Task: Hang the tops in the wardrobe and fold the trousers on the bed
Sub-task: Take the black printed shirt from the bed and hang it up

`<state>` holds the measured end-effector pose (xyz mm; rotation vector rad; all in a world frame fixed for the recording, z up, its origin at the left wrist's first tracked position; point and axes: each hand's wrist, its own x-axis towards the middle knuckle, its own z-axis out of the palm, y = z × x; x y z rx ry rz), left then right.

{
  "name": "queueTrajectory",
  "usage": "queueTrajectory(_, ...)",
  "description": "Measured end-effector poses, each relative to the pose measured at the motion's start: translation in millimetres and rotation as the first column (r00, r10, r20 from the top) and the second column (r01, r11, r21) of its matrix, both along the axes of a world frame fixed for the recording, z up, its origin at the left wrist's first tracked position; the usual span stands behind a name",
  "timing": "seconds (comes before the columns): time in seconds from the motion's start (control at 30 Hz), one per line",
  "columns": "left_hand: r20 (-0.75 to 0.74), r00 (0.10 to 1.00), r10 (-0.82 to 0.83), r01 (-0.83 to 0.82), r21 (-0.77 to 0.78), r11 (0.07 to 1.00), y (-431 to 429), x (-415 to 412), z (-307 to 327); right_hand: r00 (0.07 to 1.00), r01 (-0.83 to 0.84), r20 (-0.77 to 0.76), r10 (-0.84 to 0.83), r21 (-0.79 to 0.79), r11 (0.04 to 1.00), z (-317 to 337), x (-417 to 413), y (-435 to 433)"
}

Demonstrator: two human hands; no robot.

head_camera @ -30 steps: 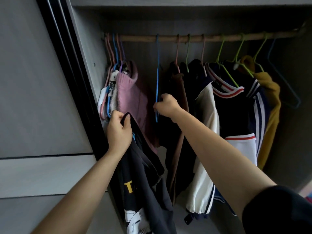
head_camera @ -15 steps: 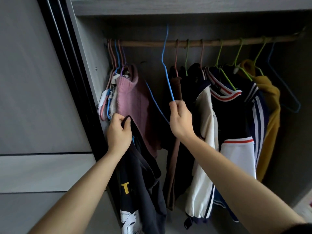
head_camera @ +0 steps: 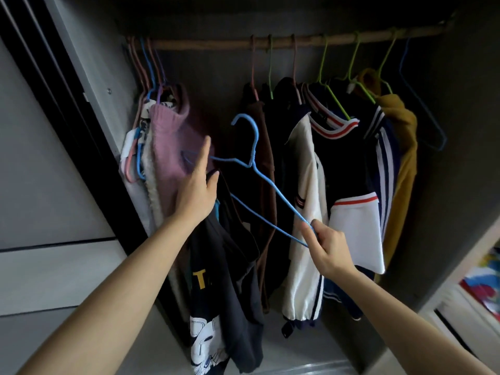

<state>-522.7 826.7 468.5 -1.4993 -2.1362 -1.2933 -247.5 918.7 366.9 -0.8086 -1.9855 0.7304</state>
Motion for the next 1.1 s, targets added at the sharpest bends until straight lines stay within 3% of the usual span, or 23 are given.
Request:
queueTrajectory(0.17,-0.076,0.992,-0.096,0.094,-0.033,0.995,16,13,-20,0.995,0.000,0.098,-0.002,0.012,1.000,6,26,6)
queueTrajectory(0.3,-0.134,0.966,-0.220,0.200,-0.148,0.969,14,33,-37,0.893,0.062,0.444,-0.079,0.053,0.997,12,26,5)
queueTrajectory(0.33,-0.156,0.948,-0.276,0.246,-0.186,0.951,13,39,-43,0.884,0.044,0.465,-0.051,0.026,0.999,16,22,1)
queueTrajectory(0.47,-0.115,0.909,-0.401,0.363,-0.256,0.896,8,58,-67,0.967,-0.038,0.242,0.080,-0.173,0.984,25,0,-15)
queueTrajectory(0.53,-0.073,0.933,-0.352,0.326,-0.243,0.914,6,59,-78,0.975,-0.025,0.210,0.067,-0.198,0.980,26,-7,-21)
queueTrajectory(0.63,-0.014,0.994,-0.106,0.101,-0.203,0.974,3,49,-88,0.963,0.067,0.267,-0.026,-0.148,0.987,24,-6,-26)
queueTrajectory(0.73,-0.005,0.997,0.074,-0.073,-0.216,0.974,1,32,-95,0.951,0.110,0.301,-0.071,-0.115,0.987,22,7,-24)
queueTrajectory(1.1,-0.118,0.987,0.113,-0.143,-0.293,0.945,5,18,-98,0.944,0.063,0.330,-0.010,-0.149,0.987,38,41,-16)
